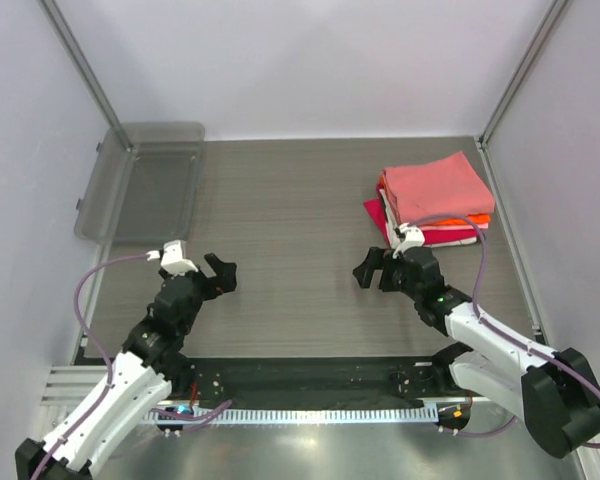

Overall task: Fold and stack the t-shirts
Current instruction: Reset both grippers

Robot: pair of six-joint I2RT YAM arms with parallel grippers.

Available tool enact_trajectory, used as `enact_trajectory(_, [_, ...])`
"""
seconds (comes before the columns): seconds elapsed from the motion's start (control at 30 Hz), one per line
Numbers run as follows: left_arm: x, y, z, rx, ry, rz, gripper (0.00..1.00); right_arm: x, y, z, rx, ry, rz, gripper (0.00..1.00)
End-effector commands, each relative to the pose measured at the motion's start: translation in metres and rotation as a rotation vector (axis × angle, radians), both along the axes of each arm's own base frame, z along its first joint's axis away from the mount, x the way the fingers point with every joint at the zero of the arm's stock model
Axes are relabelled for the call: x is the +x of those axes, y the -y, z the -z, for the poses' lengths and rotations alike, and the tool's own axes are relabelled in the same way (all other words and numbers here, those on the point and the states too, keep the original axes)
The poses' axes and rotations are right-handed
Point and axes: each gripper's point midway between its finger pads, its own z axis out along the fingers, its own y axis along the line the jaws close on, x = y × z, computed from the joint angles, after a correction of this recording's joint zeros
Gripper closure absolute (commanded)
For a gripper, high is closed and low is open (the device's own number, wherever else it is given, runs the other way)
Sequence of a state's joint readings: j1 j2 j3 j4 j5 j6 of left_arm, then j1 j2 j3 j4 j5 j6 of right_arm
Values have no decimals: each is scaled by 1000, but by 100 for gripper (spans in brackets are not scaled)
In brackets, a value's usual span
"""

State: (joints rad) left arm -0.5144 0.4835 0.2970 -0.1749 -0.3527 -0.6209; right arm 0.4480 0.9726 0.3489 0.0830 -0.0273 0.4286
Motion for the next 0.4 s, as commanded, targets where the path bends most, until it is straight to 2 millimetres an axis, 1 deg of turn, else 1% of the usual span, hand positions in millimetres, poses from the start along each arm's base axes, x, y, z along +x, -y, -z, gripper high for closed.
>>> enact_trajectory(0.0, [-4, -17, -12, -31, 92, -69, 0, 15, -6, -27, 129, 133, 54, 0])
enact_trajectory(0.03, [-6, -20, -6, -36, 90, -83, 0, 15, -7, -26, 130, 134, 50, 0])
enact_trajectory(0.07, [-6, -22, -9, -45, 105, -96, 0, 14, -5, -22, 112, 118, 50, 0])
enact_trajectory(0.1, [-8, -23, -9, -51, 112, -99, 0, 15, -6, -23, 110, 114, 50, 0])
enact_trajectory(0.13, [-9, -24, -10, -61, 126, -102, 0, 18, -1, -22, 97, 117, 76, 1])
enact_trajectory(0.27, [-10, -26, -12, -73, 143, -107, 1, 18, -3, -23, 96, 124, 61, 0])
enact_trajectory(0.37, [-9, -24, -11, -72, 136, -102, 0, 19, -2, -29, 102, 144, 69, 0])
